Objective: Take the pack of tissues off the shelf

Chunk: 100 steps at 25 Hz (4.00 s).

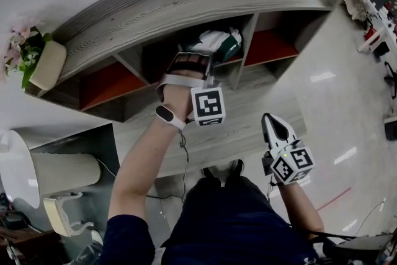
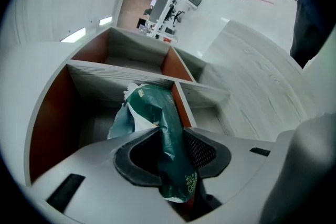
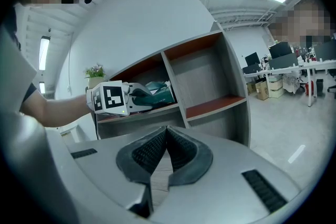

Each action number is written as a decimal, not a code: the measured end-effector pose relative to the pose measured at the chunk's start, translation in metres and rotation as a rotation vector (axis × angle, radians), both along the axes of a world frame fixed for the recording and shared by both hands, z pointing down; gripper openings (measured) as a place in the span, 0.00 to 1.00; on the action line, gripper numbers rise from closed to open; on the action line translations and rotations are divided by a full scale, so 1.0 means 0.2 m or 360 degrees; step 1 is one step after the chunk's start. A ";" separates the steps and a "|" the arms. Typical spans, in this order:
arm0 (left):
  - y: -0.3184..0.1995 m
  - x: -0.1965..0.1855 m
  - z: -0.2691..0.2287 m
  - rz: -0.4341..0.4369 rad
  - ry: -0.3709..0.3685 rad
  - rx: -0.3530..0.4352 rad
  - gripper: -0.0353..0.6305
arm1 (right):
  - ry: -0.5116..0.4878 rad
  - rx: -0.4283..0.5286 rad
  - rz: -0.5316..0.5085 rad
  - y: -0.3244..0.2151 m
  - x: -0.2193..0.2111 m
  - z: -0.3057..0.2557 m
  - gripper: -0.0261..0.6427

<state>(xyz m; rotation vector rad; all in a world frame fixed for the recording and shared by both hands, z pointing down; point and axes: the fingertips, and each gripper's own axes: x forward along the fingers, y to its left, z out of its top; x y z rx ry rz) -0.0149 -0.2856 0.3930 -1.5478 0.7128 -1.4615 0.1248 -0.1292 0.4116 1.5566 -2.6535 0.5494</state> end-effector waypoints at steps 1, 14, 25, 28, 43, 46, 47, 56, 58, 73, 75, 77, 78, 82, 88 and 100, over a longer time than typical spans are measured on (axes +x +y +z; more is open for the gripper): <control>0.02 0.00 0.00 0.0000 0.0016 -0.0001 0.27 | 0.0000 0.0001 -0.0005 0.01 -0.01 0.00 0.04; 0.39 -0.02 0.00 0.0029 0.0330 -0.0051 0.26 | 0.0020 0.0014 -0.0114 0.07 -0.11 0.00 0.04; 0.57 -0.12 0.11 -0.0053 0.0518 -0.0110 0.26 | 0.0035 0.0015 -0.0195 0.08 -0.21 0.00 0.04; 0.60 -0.15 0.15 -0.0074 0.0556 -0.0141 0.26 | 0.0040 0.0017 -0.0210 0.08 -0.23 0.00 0.04; 0.69 -0.20 0.34 -0.0094 0.0612 -0.0261 0.26 | 0.0054 -0.0039 -0.0218 0.06 -0.25 0.04 0.04; 0.71 -0.19 0.37 -0.0078 0.0592 -0.0278 0.26 | 0.0057 -0.0049 -0.0217 0.06 -0.25 0.06 0.04; 0.72 -0.19 0.39 -0.0071 0.0590 -0.0285 0.26 | 0.0058 -0.0050 -0.0217 0.06 -0.25 0.06 0.04; 0.76 -0.13 0.53 -0.0006 0.0554 -0.0295 0.26 | 0.0053 -0.0088 -0.0180 0.03 -0.22 0.09 0.04; 0.76 -0.13 0.57 0.0003 0.0555 -0.0298 0.26 | 0.0055 -0.0092 -0.0173 0.03 -0.22 0.09 0.04; 0.75 -0.10 1.05 0.0103 0.0420 -0.0413 0.26 | 0.0050 -0.0151 -0.0129 0.03 -0.16 0.15 0.04; 0.75 -0.09 1.11 0.0126 0.0400 -0.0426 0.26 | 0.0053 -0.0159 -0.0121 0.03 -0.15 0.16 0.04; 0.75 -0.07 1.16 0.0148 0.0390 -0.0440 0.26 | 0.0055 -0.0166 -0.0115 0.03 -0.15 0.16 0.04; 0.75 -0.07 1.18 0.0152 0.0384 -0.0448 0.26 | 0.0059 -0.0168 -0.0112 0.04 -0.14 0.17 0.04; 0.74 -0.06 1.28 0.0135 0.0394 -0.0484 0.26 | 0.0069 -0.0189 -0.0097 0.05 -0.12 0.19 0.04; 0.73 -0.06 1.37 0.0125 0.0411 -0.0522 0.26 | 0.0071 -0.0216 -0.0085 0.06 -0.11 0.21 0.04; 0.77 -0.07 1.51 0.0130 0.0408 -0.0596 0.26 | 0.0082 -0.0256 -0.0132 0.05 -0.17 0.25 0.04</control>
